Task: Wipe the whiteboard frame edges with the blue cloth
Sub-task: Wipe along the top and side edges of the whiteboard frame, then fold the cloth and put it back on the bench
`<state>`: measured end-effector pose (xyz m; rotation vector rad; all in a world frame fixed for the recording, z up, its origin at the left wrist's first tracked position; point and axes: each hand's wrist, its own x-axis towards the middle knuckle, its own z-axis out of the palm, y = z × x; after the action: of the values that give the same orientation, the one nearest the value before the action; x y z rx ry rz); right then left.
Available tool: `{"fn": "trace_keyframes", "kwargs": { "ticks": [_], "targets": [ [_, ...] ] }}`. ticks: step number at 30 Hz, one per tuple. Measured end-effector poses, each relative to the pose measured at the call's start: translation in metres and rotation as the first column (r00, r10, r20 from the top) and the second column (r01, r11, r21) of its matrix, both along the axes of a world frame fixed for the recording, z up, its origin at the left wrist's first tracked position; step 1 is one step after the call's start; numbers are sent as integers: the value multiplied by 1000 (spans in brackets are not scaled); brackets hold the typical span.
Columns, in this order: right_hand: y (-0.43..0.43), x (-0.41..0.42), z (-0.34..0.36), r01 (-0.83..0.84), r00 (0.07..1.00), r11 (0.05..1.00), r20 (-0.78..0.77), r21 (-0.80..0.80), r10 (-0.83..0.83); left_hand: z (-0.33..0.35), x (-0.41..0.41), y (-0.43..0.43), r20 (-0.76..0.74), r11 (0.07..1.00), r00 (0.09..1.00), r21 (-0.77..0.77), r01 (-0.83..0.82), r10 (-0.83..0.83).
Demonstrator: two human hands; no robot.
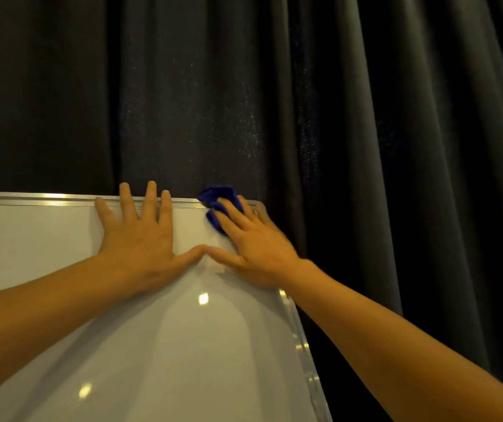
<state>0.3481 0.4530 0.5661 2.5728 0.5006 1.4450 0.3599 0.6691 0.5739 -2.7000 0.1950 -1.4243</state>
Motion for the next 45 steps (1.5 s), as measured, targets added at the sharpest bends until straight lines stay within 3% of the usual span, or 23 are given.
{"fn": "trace_keyframes", "kwargs": {
  "ticks": [2,4,8,11,19,23,27,30,35,37,38,41,43,45],
  "targets": [
    [-27,-3,13,82,996,994,13,66,-83,1,1,-8,24,1000,999,2,24,-25],
    [-45,-6,15,106,992,958,-92,265,-84,0,1,-12,40,999,998,-1,43,-43],
    [-44,-17,-28,-137,964,848,-128,512,232,-5,4,-24,63,999,997,-4,53,-52],
    [-44,-31,-68,-217,938,813,-114,540,327,-12,7,-40,86,996,993,30,82,-84],
    [-41,-72,-139,-159,948,810,-141,564,285,-57,-11,-87,122,971,974,173,167,-190],
    [-35,-117,-177,-199,911,730,-151,654,384,-79,-27,-85,92,953,966,206,221,-243],
    [-34,-177,-250,-9,883,722,-333,692,330,-108,-49,-71,1,907,946,284,311,-324],
    [-25,-225,-294,176,862,756,-469,630,190,-138,-81,-65,-114,830,911,382,407,-395],
    [-24,-260,-286,325,889,758,-456,565,-41,-209,-144,-71,-318,650,764,402,645,-561],
    [-22,-267,-266,324,932,694,-344,643,-116,-234,-167,-68,-373,621,708,342,705,-599],
    [-21,-274,-253,275,960,617,-245,738,-135,-242,-175,-64,-397,612,684,310,727,-612],
    [-12,-302,-197,-145,989,211,141,967,31,-254,-186,-50,-484,612,614,187,768,-623],
    [-3,-332,-166,-367,906,11,355,930,232,-249,-191,-41,-543,581,472,-35,813,-694],
    [15,-361,-156,-383,848,-13,357,924,391,-242,-204,-39,-542,460,212,-376,805,-813]
  ]
}}
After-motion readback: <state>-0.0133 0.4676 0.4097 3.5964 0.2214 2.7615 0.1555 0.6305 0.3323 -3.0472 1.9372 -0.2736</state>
